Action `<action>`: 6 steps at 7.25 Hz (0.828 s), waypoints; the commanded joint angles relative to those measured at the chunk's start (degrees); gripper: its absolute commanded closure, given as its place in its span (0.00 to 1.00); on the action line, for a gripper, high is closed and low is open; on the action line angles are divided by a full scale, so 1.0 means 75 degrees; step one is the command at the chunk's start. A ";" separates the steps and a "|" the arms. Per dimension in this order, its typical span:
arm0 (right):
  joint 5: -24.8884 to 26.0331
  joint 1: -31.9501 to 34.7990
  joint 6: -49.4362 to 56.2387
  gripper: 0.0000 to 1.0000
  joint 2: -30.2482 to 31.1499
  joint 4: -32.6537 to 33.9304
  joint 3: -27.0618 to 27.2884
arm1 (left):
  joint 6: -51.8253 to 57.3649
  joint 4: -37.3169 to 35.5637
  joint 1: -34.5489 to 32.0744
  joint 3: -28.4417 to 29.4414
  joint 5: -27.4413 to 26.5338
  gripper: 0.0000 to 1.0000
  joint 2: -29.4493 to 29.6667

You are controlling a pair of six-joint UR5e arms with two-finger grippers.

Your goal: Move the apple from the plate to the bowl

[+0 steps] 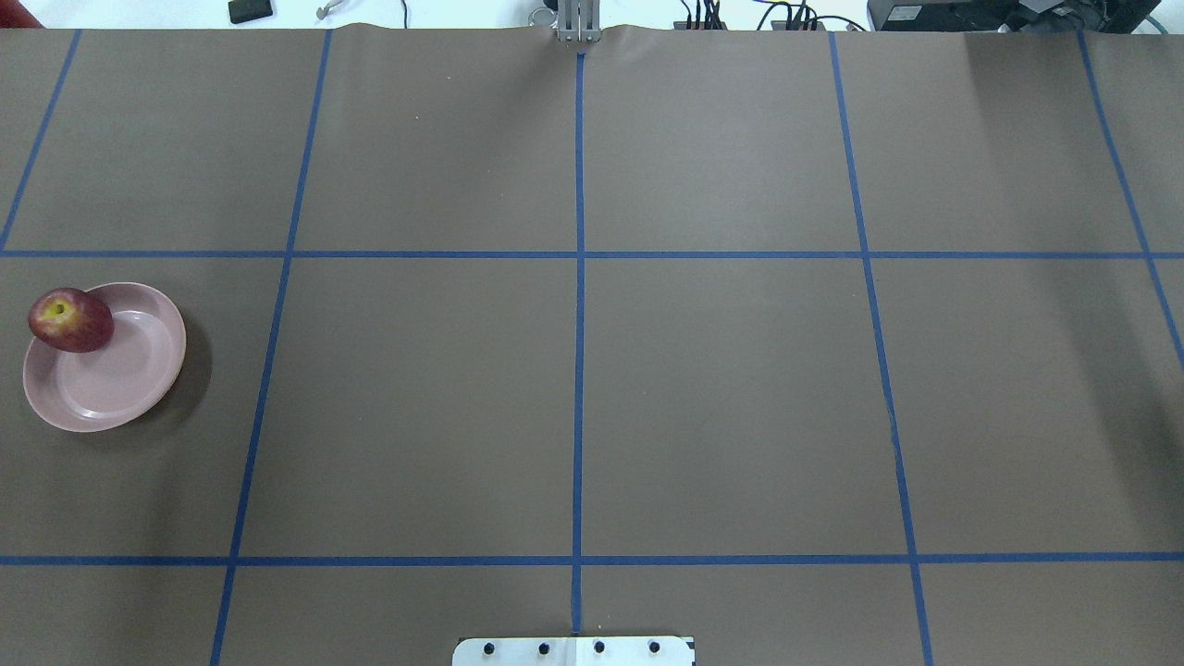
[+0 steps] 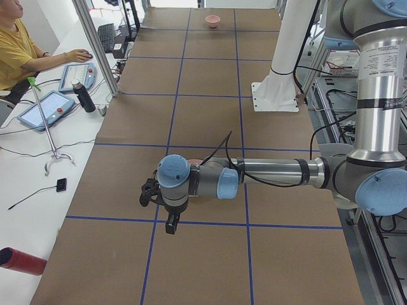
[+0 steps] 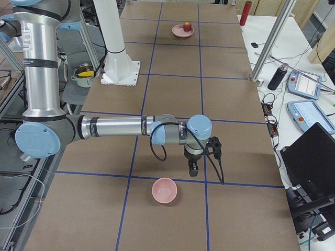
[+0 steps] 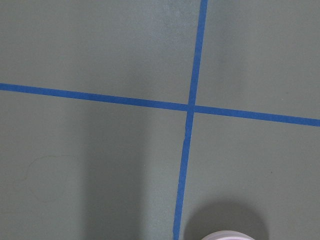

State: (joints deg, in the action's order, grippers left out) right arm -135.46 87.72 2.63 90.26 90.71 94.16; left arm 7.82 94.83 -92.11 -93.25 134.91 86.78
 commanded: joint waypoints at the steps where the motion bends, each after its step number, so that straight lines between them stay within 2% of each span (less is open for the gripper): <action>1: -0.0009 0.0000 0.0012 0.00 0.0000 0.0000 0.0019 | 0.0000 0.0012 0.0000 -0.0012 0.0000 0.02 -0.0004; 3: 0.0002 0.0000 0.0001 0.00 -0.0012 0.0000 0.0520 | 0.0000 0.0000 0.0000 -0.0176 0.0012 0.02 0.0043; 6: -0.0021 0.0000 0.0082 0.00 0.0268 0.0011 0.0453 | 0.0000 -0.0012 0.0000 -0.0188 0.0012 0.02 0.0031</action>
State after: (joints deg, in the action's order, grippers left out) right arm -135.58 87.69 2.87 91.26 90.78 97.60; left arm 7.82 94.82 -92.11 -94.80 135.00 87.03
